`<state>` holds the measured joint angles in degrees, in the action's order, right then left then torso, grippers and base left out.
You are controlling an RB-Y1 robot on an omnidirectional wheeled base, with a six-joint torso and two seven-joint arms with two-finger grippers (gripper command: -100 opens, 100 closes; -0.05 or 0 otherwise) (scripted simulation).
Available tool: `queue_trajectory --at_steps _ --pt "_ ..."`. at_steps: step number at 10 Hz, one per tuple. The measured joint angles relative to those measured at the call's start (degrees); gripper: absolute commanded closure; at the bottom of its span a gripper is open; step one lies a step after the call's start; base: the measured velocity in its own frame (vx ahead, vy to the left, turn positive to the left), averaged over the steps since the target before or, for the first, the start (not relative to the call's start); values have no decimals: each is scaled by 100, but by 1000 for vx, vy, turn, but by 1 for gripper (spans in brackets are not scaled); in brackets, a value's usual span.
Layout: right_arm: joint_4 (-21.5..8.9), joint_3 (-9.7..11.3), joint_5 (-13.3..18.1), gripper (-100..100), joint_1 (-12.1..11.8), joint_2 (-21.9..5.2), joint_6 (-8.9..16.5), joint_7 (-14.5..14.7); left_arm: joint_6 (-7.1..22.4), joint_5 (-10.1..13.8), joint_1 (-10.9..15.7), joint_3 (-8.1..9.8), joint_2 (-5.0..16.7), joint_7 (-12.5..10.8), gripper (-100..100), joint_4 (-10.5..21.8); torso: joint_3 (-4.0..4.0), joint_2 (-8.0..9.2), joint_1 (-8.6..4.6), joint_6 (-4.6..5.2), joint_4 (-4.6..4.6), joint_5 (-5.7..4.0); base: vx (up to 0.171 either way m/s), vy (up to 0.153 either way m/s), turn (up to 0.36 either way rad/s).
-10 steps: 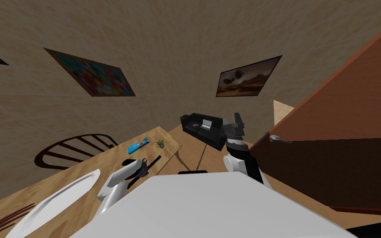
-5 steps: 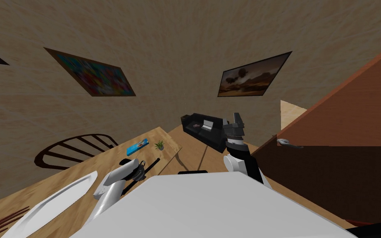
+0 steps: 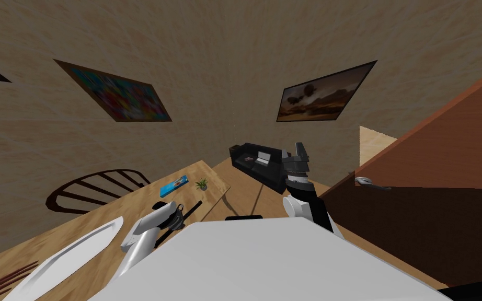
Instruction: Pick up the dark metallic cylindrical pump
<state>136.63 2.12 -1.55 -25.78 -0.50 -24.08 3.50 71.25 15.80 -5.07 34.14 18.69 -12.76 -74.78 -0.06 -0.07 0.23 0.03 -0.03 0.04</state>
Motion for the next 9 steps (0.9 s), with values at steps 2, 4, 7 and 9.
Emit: queue_trajectory --at_steps 2,4,7,9 --pt "0 0 0 0 0 0 0 0 -177 -27 17 -48 -35 4 -100 150 0 0 1 0 0 0 11 17 11" --pt "0 0 0 0 0 0 0 0 -196 -28 17 -50 -37 5 100 158 3 5 -6 0 1 -2 0 0 0" --pt "0 0 0 0 0 0 0 0 -192 -28 15 -50 -39 4 100 159 3 5 -4 1 2 -1 0 0 0" --pt "0 0 0 0 0 0 0 0 -192 -28 15 -51 -39 4 100 159 3 5 -5 1 2 -2 -7 -10 -18"
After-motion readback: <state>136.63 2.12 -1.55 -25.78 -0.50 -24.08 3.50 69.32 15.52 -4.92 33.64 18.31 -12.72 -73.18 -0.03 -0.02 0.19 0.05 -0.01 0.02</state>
